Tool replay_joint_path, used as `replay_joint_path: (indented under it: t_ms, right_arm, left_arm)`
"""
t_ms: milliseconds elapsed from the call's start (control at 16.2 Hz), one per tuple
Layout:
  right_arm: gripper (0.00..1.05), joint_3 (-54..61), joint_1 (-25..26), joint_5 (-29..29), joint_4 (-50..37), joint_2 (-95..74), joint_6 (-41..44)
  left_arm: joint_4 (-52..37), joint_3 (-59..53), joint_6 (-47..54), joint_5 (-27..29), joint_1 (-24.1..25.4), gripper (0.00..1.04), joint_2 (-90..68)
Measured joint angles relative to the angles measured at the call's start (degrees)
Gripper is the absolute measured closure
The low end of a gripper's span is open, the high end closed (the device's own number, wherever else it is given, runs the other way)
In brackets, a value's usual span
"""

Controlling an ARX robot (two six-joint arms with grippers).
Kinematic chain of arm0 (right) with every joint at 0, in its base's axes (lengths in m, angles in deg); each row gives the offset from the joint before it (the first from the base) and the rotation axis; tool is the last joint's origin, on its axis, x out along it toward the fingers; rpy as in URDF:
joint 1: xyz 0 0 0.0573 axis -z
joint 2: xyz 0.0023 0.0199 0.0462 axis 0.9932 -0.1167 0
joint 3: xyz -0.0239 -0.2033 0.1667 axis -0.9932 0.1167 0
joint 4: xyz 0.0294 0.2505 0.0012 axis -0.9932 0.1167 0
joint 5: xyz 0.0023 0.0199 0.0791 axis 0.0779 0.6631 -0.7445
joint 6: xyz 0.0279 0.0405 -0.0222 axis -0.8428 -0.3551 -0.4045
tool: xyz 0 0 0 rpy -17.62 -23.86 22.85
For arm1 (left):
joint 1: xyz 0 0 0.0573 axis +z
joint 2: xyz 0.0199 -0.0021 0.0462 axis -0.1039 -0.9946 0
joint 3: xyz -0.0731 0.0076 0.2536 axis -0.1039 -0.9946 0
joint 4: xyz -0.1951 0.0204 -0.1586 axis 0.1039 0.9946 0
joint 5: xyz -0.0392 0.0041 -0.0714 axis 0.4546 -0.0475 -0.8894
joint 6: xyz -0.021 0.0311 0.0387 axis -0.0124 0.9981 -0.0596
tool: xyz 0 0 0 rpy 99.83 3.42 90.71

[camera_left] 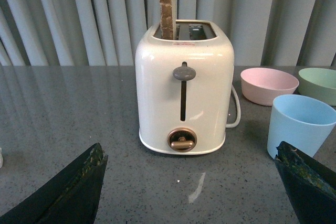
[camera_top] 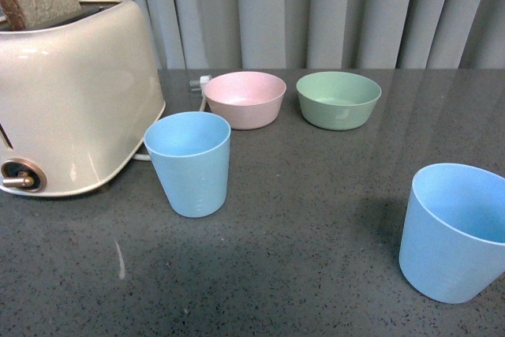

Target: Stack blue cups with both arms

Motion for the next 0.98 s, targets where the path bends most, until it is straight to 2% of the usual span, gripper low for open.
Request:
replay_joint_path:
  t_ms: [615,677,738,862,985]
  right_arm:
    - [0.07,0.0,0.0,0.0,0.0,0.0,0.0]
    - [0.07,0.0,0.0,0.0,0.0,0.0,0.0]
    - [0.07,0.0,0.0,0.0,0.0,0.0,0.0]
    - [0.07,0.0,0.0,0.0,0.0,0.0,0.0]
    - [0.07,0.0,0.0,0.0,0.0,0.0,0.0]
  left_arm:
    - [0.0,0.0,0.0,0.0,0.0,0.07,0.0]
    - [7.9,2.3,0.0,-4.7,1.5,0.07,-1.9]
    - [13.6,6.4,0.0,-8.3,0.5,0.07,-8.8]
    - [10.6,8.7,-0.1,-9.1,-2.8,0.07,-11.4]
    - [-0.9,13.4,-0.1,-9.5,-3.9,0.07,-20.6]
